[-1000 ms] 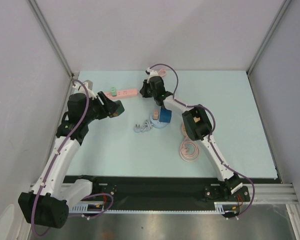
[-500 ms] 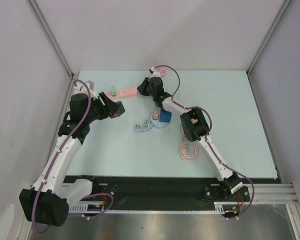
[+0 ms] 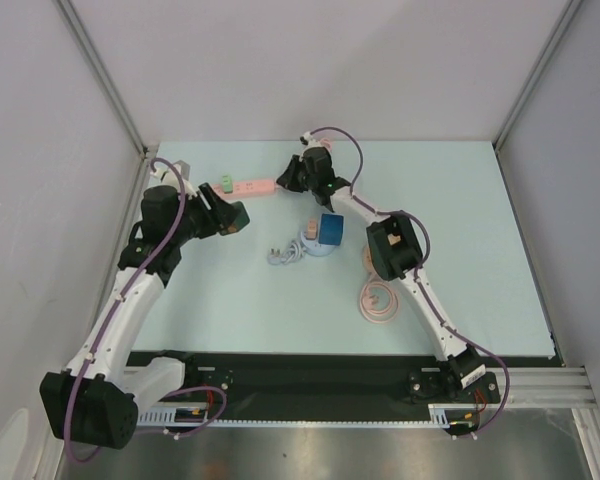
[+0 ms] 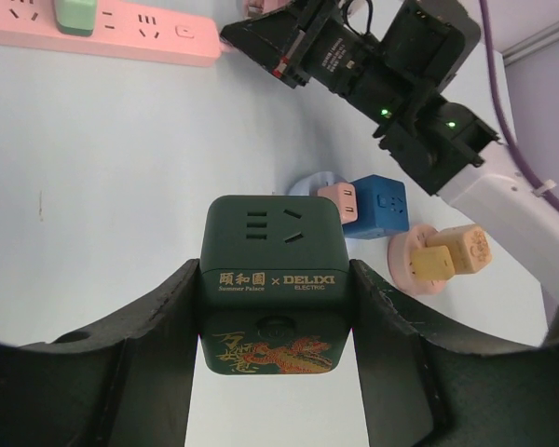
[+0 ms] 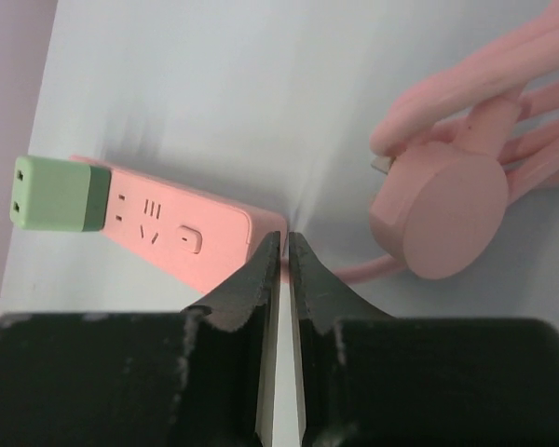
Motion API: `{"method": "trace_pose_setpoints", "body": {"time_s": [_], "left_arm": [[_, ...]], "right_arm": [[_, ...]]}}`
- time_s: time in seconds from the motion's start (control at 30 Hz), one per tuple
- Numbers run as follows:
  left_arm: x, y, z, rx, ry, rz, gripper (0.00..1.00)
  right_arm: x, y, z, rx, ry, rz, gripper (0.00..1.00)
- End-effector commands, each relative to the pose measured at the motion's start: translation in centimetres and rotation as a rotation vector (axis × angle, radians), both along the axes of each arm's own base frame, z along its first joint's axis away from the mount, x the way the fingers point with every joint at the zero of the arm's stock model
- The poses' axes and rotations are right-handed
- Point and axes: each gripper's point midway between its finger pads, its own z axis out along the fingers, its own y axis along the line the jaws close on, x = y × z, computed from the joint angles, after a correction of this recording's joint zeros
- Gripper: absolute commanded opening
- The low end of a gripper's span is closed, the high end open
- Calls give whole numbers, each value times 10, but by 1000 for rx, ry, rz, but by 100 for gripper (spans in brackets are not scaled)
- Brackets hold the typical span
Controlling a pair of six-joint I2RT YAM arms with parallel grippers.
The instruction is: Insert the plug
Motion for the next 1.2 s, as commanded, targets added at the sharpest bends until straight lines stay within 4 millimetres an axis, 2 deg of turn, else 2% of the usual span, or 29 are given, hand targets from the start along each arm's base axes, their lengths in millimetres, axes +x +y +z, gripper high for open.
{"method": "trace_pose_setpoints", "body": {"time_s": [0.0, 0.1, 0.23, 0.43, 0.47, 0.53, 0.57, 0.63, 0.67, 0.7, 0.73, 0.77, 0.8, 0.83, 0.87, 0.9, 1.0, 1.03, 1.07, 1.13, 1.17], "left_arm": [[8, 2, 15, 42, -45, -2, 0], [7, 2, 16, 46, -37, -5, 0], [4, 4, 17, 50, -38, -2, 0], [14, 16, -3, 181, 55, 0, 0], [18, 17, 3, 210, 41, -13, 1], [22, 21, -6, 260, 88, -24, 0], [27, 22, 4, 294, 65, -42, 0], [31, 22, -8, 342, 115, -89, 1], [37, 25, -1, 397, 94, -110, 0], [38, 30, -10, 435, 130, -119, 0], [45, 33, -26, 477, 182, -137, 0], [55, 33, -20, 521, 169, -173, 0], [54, 33, -28, 533, 214, -203, 0], [61, 31, -46, 547, 267, -249, 0], [72, 30, -35, 568, 246, -267, 0], [71, 28, -39, 578, 273, -303, 0], [87, 23, -46, 612, 273, -390, 0], [90, 24, -46, 629, 272, -408, 0], [99, 27, -50, 671, 268, -429, 0], [103, 30, -55, 709, 266, -466, 0], [107, 30, -55, 742, 242, -511, 0]], "right_arm": [[-54, 18, 7, -83, 69, 219, 12], [-66, 21, 13, -104, 82, 260, 12], [-94, 34, 14, -75, 142, 356, 9], [-137, 60, 17, -86, 153, 482, 9], [-141, 59, 14, -97, 157, 492, 8], [-146, 58, 18, -109, 161, 496, 8], [-151, 54, 9, -119, 185, 496, 8], [-153, 53, 20, -106, 168, 503, 6], [-156, 53, 22, -104, 162, 509, 5], [-159, 50, 17, -116, 165, 512, 4], [-157, 49, 25, -116, 144, 507, 4], [-157, 47, 26, -120, 139, 503, 4], [-155, 45, 28, -122, 133, 503, 4], [-154, 43, 34, -118, 126, 501, 4], [-151, 39, 37, -113, 125, 494, 4], [-150, 38, 44, -102, 121, 498, 4], [-146, 32, 67, -73, 86, 504, 6], [-146, 31, 71, -66, 81, 507, 7], [-145, 29, 86, -52, 62, 506, 13], [-140, 21, 99, -36, 42, 496, 21], [-140, 17, 99, -28, 54, 486, 28]]}}
